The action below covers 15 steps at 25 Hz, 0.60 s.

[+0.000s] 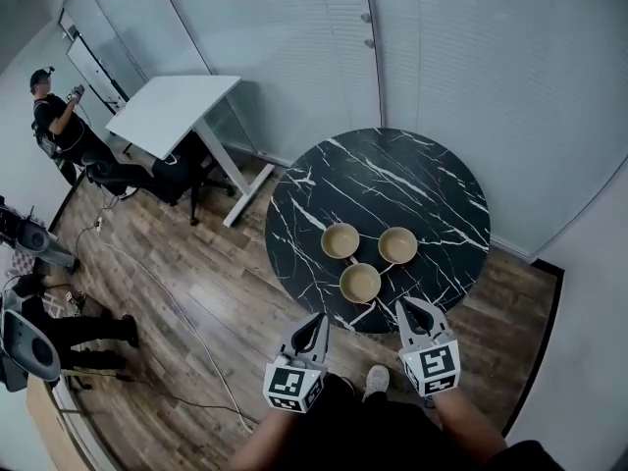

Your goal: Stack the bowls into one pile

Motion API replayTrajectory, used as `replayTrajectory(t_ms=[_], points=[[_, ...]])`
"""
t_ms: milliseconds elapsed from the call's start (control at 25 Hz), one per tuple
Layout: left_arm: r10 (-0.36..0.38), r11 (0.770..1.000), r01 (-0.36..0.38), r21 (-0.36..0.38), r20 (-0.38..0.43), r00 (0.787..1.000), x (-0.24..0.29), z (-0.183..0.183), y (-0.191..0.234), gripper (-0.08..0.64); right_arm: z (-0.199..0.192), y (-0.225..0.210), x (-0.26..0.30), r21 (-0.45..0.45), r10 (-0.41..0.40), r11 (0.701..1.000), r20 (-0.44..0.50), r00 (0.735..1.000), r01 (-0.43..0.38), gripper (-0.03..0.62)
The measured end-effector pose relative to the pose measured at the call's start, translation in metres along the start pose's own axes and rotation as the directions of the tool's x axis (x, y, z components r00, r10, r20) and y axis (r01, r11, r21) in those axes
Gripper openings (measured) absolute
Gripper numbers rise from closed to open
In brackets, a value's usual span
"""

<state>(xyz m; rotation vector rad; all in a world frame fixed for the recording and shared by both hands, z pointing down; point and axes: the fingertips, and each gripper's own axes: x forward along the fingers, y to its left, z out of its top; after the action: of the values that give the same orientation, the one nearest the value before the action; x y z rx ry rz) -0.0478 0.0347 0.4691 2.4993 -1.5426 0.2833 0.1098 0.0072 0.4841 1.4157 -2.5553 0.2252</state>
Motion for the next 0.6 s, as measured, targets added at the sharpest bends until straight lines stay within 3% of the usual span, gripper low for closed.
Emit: replayTrajectory(t_ms=[240, 600], points=[[-0.007, 1.0, 0.006, -0.027, -0.03, 1.0, 0.011, -0.013, 0.007, 0.011, -0.016, -0.011, 0.018, 0.021, -0.013, 1.0, -0.04, 0.999, 0.014, 0.011], [-0.05, 0.999, 0.05, -0.011, -0.05, 0.997, 0.042, -0.019, 0.035, 0.011, -0.043, -0.015, 0.06, 0.027, -0.021, 0.999, -0.138, 0.99, 0.024, 0.011]])
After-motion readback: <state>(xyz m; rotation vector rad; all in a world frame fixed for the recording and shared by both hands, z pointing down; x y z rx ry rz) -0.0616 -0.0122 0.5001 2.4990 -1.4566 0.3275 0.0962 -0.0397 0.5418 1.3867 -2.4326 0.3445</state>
